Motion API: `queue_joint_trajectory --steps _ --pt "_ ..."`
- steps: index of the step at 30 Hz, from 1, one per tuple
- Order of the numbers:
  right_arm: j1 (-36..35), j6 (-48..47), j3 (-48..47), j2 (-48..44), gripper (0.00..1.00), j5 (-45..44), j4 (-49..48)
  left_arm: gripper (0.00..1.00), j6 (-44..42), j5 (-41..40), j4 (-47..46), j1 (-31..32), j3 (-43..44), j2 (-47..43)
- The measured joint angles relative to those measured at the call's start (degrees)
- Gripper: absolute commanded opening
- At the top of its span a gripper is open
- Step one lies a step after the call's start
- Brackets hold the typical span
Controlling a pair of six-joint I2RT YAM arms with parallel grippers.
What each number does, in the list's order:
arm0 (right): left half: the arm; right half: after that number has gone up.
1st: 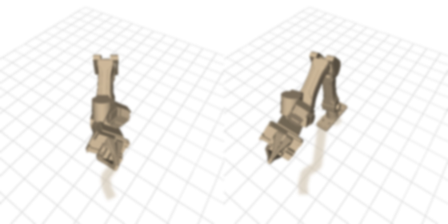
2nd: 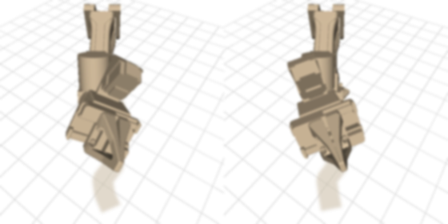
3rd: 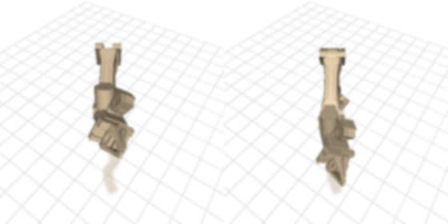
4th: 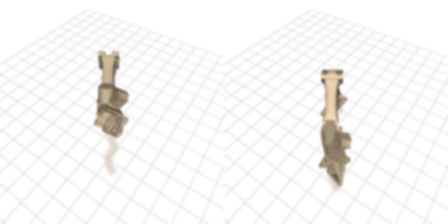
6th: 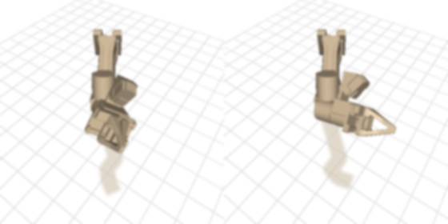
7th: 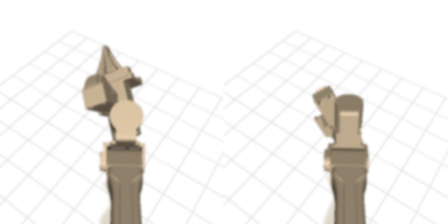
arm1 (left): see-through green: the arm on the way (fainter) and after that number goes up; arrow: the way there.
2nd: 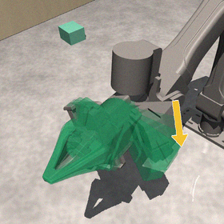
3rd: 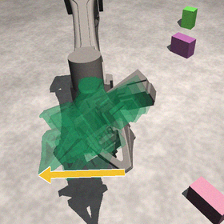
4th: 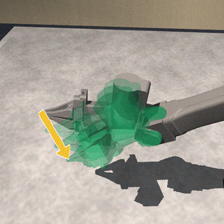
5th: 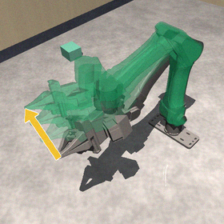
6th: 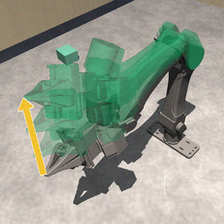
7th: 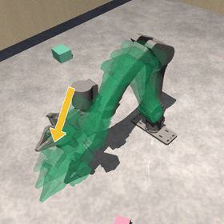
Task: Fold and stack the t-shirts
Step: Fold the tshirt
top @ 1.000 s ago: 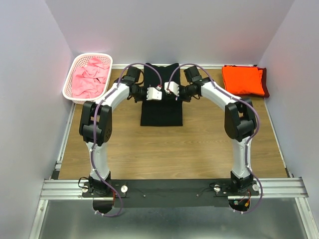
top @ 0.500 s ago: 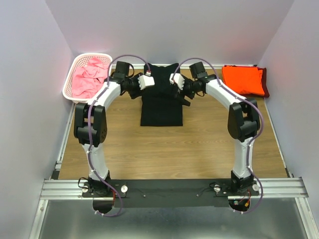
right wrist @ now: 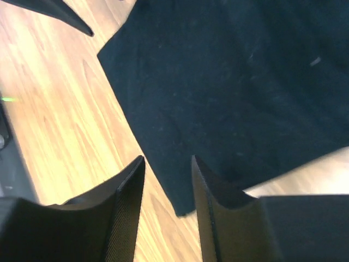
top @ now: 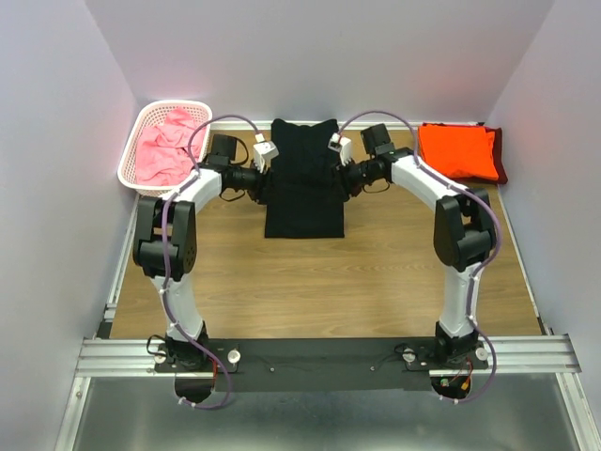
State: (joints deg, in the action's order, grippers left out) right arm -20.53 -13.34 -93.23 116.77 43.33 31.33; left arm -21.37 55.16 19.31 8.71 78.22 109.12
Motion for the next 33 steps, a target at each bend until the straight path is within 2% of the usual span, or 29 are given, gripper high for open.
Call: queue_joint_trajectory --steps 5,8,11,15,21,25,28,33 --pt "0.6 6.2 2.5 6.3 0.43 3.6 -2.9 0.5 13.5 2.6 -8.5 -0.7 -0.6 7.6" --pt "2.1 7.8 4.7 9.3 0.43 4.7 -3.3 0.5 19.2 2.6 -11.8 -1.6 -0.5 12.7" --pt "4.2 8.6 5.2 10.1 0.42 7.1 -4.2 0.5 24.7 5.8 -14.5 -3.2 0.1 16.3" --pt "5.6 8.8 7.6 9.4 0.45 9.1 -6.1 0.5 25.9 6.2 -15.0 -3.5 0.0 16.3" --pt "5.9 9.5 9.0 6.1 0.48 11.7 -4.6 0.51 21.6 6.8 -11.1 -3.9 -3.3 11.1" --pt "6.0 13.5 1.4 6.7 0.47 13.3 -4.9 0.47 22.1 8.6 -11.1 -3.7 0.9 8.9" --pt "6.0 16.6 -8.2 9.9 0.45 14.3 -7.2 0.44 25.0 9.1 -14.1 -3.1 5.2 9.9" --pt "6.0 20.3 -17.2 18.7 0.43 14.6 -11.1 0.4 34.5 9.3 -25.1 -2.6 8.4 15.7"
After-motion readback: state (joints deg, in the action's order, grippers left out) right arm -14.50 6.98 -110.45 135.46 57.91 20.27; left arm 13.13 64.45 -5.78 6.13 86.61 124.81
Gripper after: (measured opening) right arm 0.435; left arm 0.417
